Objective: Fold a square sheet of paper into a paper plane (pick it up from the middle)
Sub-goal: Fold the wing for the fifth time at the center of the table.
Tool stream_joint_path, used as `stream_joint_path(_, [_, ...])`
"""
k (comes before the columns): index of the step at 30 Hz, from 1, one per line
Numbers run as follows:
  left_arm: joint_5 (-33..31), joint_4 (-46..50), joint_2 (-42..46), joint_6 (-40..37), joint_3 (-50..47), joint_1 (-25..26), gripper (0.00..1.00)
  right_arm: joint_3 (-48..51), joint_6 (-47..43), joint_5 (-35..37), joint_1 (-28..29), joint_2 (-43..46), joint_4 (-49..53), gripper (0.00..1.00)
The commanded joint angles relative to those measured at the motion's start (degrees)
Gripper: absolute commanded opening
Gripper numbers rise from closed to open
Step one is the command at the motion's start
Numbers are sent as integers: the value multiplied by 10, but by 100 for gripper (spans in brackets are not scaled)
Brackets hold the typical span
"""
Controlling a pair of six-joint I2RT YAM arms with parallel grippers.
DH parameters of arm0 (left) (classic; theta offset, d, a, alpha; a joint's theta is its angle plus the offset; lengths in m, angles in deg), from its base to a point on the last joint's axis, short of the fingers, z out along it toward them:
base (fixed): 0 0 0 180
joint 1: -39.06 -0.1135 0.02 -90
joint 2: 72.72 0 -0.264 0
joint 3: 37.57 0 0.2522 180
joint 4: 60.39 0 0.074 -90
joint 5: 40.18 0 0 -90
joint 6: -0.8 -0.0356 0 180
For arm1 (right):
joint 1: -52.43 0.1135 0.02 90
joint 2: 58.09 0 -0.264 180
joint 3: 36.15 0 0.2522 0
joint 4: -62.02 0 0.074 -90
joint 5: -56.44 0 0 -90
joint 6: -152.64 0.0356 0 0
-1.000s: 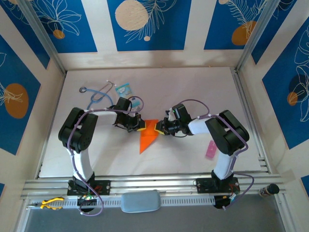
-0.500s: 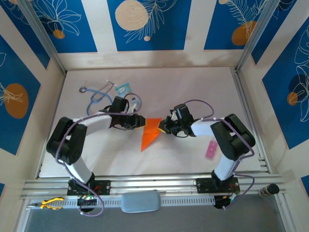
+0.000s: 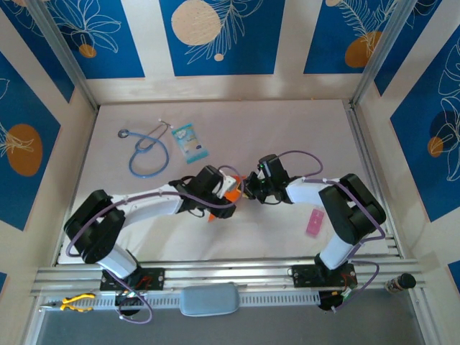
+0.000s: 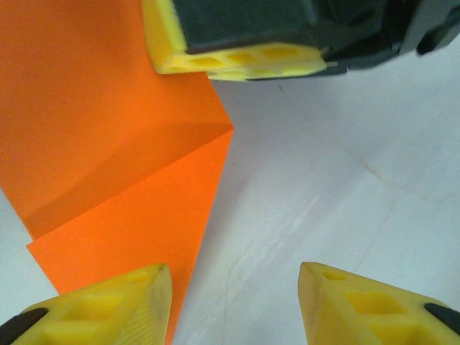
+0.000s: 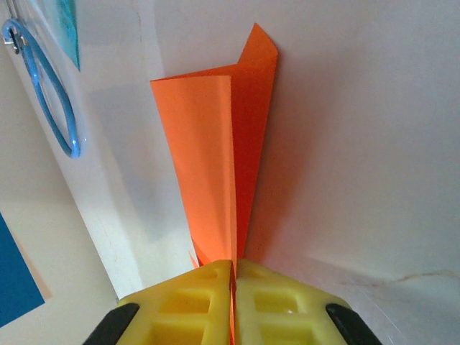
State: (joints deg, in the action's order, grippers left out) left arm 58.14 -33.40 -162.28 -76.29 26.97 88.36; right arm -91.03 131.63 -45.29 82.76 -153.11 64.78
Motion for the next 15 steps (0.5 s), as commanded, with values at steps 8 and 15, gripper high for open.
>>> stream_joint_path(8, [-209,37,-34,-52,9,74,52,-12,18,1,3,24,15,9])
stream_joint_path(15, [-258,35,-48,-64,8,95,49,-13,20,1,4,32,17,9])
